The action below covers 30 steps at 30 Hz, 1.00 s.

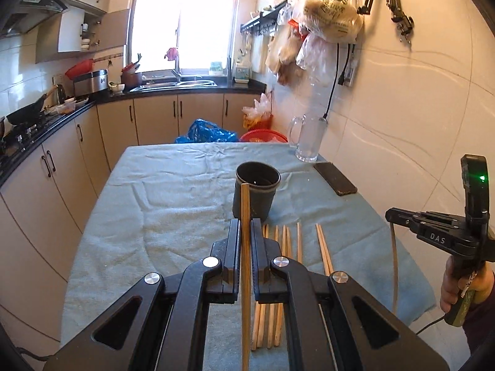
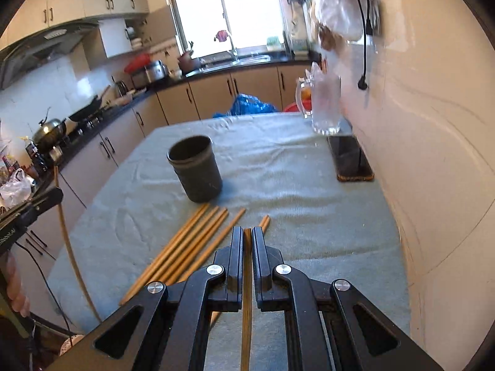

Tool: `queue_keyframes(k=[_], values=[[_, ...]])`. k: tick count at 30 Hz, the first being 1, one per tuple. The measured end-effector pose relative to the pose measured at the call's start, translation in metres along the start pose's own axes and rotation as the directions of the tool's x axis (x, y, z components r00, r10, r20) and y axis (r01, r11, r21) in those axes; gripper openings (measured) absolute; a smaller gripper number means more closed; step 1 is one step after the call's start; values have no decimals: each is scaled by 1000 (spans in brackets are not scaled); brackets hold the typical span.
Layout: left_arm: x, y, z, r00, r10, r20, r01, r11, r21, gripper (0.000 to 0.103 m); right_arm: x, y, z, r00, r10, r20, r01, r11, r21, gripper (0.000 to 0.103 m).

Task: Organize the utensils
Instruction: 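Carry both chopsticks over the black cup and open both grippers to drop them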

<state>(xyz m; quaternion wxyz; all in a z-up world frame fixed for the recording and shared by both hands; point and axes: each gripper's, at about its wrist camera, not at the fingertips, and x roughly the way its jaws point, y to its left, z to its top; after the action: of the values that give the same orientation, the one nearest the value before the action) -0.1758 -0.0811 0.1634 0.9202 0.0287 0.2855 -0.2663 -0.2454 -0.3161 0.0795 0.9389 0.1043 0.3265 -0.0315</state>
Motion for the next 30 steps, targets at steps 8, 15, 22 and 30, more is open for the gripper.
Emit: queue_keyframes(k=[8, 15, 22, 30], values=[[-15, 4, 8, 998, 3, 56, -2, 999, -32, 6, -25, 9, 12, 997, 35, 74, -34, 999, -4, 6], [-26, 2, 31, 994, -28, 109, 33, 998, -45, 6, -51, 9, 34, 988, 48, 145, -48, 999, 1, 6], [-26, -2, 78, 986, -58, 159, 62, 998, -20, 6, -74, 14, 82, 967, 37, 252, -33, 999, -19, 6], [-1, -2, 148, 978, -43, 202, 48, 999, -20, 6, -70, 41, 158, 942, 47, 331, -22, 997, -79, 6]])
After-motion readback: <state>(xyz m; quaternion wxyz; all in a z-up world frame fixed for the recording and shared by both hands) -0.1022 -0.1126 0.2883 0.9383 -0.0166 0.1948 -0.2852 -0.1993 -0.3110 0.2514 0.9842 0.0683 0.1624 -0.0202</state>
